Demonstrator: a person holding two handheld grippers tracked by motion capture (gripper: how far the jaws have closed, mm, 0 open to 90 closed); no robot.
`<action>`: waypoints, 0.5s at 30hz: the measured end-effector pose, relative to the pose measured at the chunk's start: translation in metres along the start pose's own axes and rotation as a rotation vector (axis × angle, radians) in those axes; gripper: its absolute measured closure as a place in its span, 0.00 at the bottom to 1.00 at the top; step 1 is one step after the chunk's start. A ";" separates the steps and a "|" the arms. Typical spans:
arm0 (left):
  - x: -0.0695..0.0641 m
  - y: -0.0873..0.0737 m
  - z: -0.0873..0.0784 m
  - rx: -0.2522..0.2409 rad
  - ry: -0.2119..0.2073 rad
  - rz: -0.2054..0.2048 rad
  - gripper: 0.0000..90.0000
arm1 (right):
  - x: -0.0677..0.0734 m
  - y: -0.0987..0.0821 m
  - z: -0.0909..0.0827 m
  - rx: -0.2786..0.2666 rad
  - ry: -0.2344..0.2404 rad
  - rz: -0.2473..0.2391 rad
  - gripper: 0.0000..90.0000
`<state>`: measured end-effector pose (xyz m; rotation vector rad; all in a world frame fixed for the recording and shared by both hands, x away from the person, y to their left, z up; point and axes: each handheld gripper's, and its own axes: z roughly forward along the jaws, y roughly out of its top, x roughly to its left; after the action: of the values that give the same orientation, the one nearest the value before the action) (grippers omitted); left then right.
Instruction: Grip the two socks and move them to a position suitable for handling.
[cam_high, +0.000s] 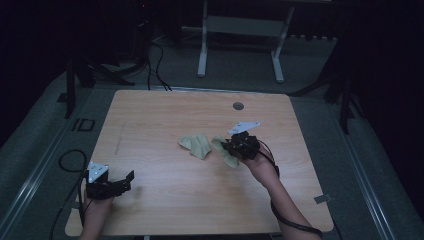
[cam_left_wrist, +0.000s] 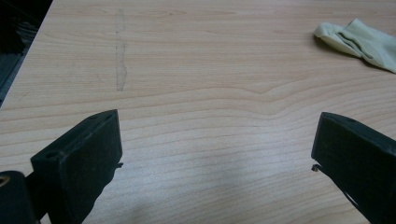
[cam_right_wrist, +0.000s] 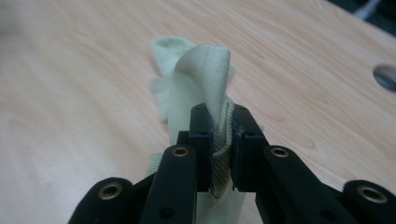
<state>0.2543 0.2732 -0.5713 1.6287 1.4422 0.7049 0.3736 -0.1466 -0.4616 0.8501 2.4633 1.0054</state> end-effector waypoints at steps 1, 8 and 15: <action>0.000 0.000 0.000 0.000 -0.001 0.001 0.02 | 0.004 0.001 -0.004 -0.006 0.004 -0.016 0.90; -0.001 0.001 -0.001 -0.016 -0.008 0.003 0.02 | 0.030 0.001 -0.022 -0.036 0.069 -0.077 0.90; -0.005 0.001 -0.001 0.005 -0.002 0.009 0.02 | 0.062 -0.012 -0.025 -0.032 0.156 -0.176 0.90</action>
<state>0.2529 0.2690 -0.5692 1.6407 1.4369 0.7054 0.3093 -0.1264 -0.4584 0.5523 2.5895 1.0802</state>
